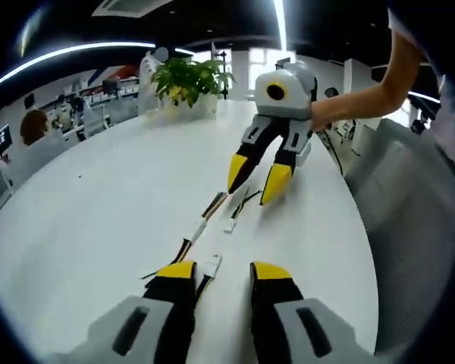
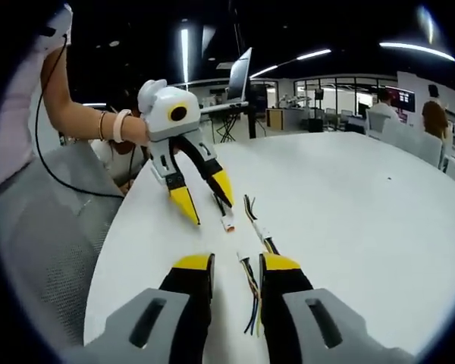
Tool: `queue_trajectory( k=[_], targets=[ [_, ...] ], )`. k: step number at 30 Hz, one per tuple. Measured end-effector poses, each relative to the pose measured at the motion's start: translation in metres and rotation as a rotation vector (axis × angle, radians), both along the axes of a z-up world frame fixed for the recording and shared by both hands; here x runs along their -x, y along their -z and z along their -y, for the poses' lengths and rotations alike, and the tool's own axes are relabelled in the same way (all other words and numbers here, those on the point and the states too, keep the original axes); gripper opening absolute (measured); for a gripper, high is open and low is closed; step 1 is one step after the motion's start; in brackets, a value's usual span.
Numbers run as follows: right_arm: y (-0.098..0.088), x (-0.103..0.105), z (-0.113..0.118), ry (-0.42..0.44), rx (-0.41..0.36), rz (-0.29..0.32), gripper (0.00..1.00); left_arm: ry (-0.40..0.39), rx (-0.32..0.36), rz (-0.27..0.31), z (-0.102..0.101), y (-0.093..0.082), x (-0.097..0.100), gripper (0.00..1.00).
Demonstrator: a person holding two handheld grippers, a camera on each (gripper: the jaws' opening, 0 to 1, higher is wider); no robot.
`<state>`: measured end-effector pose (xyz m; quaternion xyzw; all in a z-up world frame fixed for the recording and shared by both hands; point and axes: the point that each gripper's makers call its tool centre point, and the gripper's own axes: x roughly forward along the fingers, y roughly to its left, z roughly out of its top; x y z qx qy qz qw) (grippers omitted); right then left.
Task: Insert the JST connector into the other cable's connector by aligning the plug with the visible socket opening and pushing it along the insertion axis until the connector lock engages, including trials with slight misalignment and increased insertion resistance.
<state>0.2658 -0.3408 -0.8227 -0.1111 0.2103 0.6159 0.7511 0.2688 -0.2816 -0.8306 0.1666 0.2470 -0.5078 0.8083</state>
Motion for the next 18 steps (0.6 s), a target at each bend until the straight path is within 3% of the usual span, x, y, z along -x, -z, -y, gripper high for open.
queue_trajectory(
  k=[10,18],
  targets=[
    [0.017,-0.004,-0.004,-0.034,0.049,0.029,0.20,0.020,0.005,-0.019,-0.003,0.008,-0.004,0.16],
    [0.018,-0.008,-0.007,-0.037,0.055,0.063,0.15,0.026,0.003,-0.022,-0.004,0.014,-0.004,0.13]
  ],
)
